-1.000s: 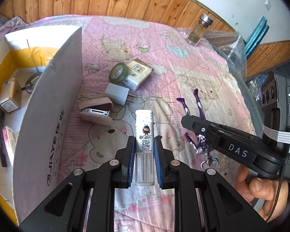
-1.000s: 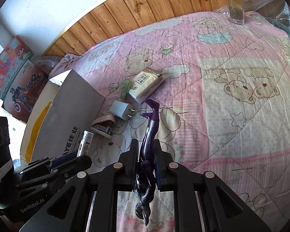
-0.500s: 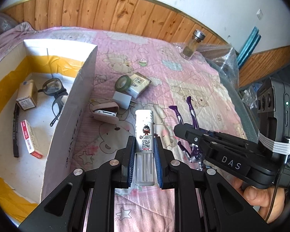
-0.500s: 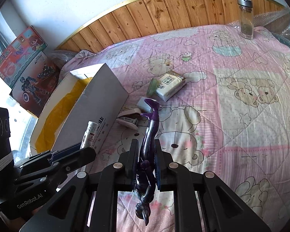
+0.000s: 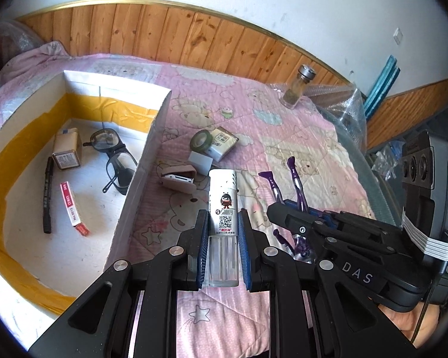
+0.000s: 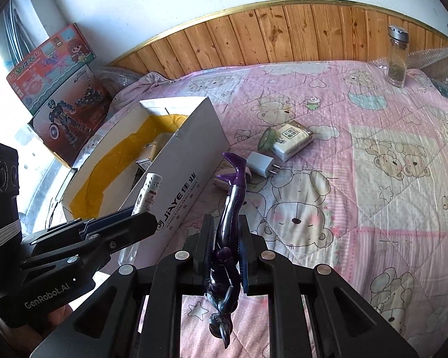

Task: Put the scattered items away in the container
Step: 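Carry the lip-gloss tube and purple keychain over the white box with both tools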

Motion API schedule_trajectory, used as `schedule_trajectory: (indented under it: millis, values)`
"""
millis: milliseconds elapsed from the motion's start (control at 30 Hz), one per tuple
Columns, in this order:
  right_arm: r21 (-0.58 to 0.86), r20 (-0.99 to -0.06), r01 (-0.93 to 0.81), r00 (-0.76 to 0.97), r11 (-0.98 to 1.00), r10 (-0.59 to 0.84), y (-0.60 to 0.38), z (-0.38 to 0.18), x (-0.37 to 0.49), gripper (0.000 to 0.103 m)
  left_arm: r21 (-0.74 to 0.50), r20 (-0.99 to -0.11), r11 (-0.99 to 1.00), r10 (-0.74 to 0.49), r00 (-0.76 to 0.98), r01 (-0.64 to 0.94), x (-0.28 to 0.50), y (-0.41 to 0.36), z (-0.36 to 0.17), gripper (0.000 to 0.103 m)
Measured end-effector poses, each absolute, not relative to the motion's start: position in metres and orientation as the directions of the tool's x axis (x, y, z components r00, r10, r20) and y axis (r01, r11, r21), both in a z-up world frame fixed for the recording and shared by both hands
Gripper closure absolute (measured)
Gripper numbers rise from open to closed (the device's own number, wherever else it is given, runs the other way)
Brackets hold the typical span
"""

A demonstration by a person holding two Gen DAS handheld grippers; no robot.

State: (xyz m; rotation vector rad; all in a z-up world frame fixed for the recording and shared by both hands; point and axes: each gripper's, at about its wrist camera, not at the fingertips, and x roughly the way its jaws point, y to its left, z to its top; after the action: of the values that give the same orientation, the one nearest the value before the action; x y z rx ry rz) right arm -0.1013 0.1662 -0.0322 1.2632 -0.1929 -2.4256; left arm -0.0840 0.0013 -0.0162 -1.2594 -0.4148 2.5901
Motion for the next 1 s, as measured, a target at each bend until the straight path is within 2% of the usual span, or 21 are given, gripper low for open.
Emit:
schedule_trajectory:
  millis: [500,1000]
  values:
    - [0.237,-0.736,0.345,-0.547,-0.908,-0.4,0.142,-0.006,-0.083,0.087,-0.361,-0.692,-0.93,0.317,-0.648,-0.07,-0.065,-0.018,0.002,0.084]
    - [0.184,-0.709,0.45,-0.555,-0.874,-0.435,0.102,0.024,-0.08,0.087,-0.431,-0.638,-0.902,0.313,-0.704,-0.01,-0.053,-0.066,0.017,0.084]
